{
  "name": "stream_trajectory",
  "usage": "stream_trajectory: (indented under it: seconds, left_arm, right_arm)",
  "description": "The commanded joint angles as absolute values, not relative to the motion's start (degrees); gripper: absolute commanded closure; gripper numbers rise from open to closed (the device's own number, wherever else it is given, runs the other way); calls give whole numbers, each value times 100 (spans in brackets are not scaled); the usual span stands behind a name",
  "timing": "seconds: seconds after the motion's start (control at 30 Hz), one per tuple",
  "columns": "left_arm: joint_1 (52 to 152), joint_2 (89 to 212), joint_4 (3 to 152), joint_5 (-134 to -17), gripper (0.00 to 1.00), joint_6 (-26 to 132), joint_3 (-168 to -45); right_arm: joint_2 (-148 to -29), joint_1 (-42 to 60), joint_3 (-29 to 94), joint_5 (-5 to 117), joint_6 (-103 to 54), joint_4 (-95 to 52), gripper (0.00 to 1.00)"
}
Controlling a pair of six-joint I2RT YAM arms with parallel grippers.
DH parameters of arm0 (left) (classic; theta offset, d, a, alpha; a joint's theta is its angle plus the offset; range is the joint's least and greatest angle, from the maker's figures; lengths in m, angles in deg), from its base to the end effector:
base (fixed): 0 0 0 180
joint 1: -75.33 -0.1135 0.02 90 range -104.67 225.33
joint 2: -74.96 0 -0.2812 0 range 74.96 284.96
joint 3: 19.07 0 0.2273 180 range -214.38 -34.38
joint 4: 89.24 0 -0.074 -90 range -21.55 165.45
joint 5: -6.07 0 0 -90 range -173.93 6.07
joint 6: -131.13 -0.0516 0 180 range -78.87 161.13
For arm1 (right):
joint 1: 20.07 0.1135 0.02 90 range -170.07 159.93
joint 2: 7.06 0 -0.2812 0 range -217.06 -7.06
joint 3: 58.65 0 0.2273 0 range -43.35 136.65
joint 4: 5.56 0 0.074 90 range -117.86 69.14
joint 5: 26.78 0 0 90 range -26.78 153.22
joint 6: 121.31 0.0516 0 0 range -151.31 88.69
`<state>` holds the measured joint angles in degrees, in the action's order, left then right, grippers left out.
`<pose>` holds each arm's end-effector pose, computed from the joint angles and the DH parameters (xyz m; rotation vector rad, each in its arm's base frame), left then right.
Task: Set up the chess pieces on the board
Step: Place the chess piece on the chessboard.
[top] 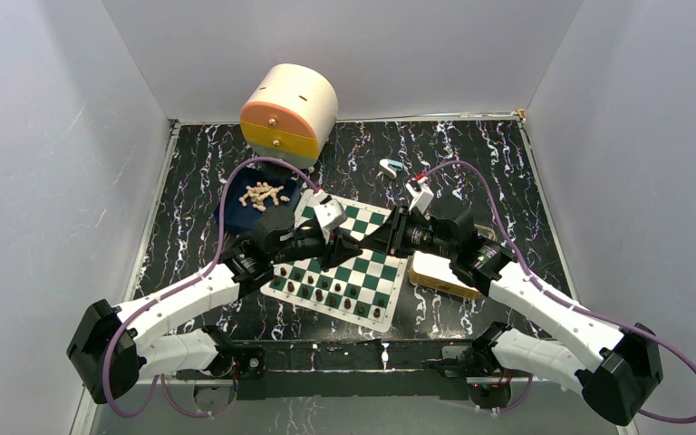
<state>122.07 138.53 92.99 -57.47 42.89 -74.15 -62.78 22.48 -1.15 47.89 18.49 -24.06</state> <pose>0.1471 -0.1899 0.3186 1.0021 1.4642 -1.0113 0.1435 0.1503 0.3173 -0.0762 2.0865 1.3084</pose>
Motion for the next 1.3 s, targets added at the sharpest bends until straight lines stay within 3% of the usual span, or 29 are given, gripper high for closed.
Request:
stream_trajectory:
  seconds: [0.0,0.1,0.27,0.43,0.6,1.03,1.07,1.1,1.13,1.27]
  left_arm:
    - [12226,13777,9408,-5784,100,4302,-7375]
    - [12228,13801,9471,-5760,100,4338,-7373]
    - [12227,13834,9504,-5749,100,4367,-7368]
    - [12226,13825,9491,-5779,98,4353,-7363]
    - [12226,13761,9457,-5964,72,4380,-7286]
    - [12233,13324,8930,-6265,37,4144,-7147]
    - [12227,13249,8873,-6317,32,4052,-7133]
    - [12229,13158,8798,-6349,15,3896,-7113]
    - [12227,13069,8730,-6367,10,3733,-7093]
    - [12231,12610,8462,-6551,9,3309,-6947]
  right_arm:
    - [-6078,2256,-192,4806,1903,-2218,69]
    - [-6065,2249,-221,4791,1901,-2211,76]
    - [-6061,2255,-208,4756,1906,-2218,77]
    - [-6033,2256,-195,4788,1914,-2236,85]
    - [-6033,2255,-99,5019,1738,-2569,86]
    - [-6494,2265,767,5804,740,-4699,86]
    - [-6545,2287,811,5870,703,-4824,86]
    - [-6587,2318,853,5941,682,-4912,86]
    - [-6637,2358,894,6031,671,-4996,86]
    - [-6876,2664,1051,6438,681,-5254,86]
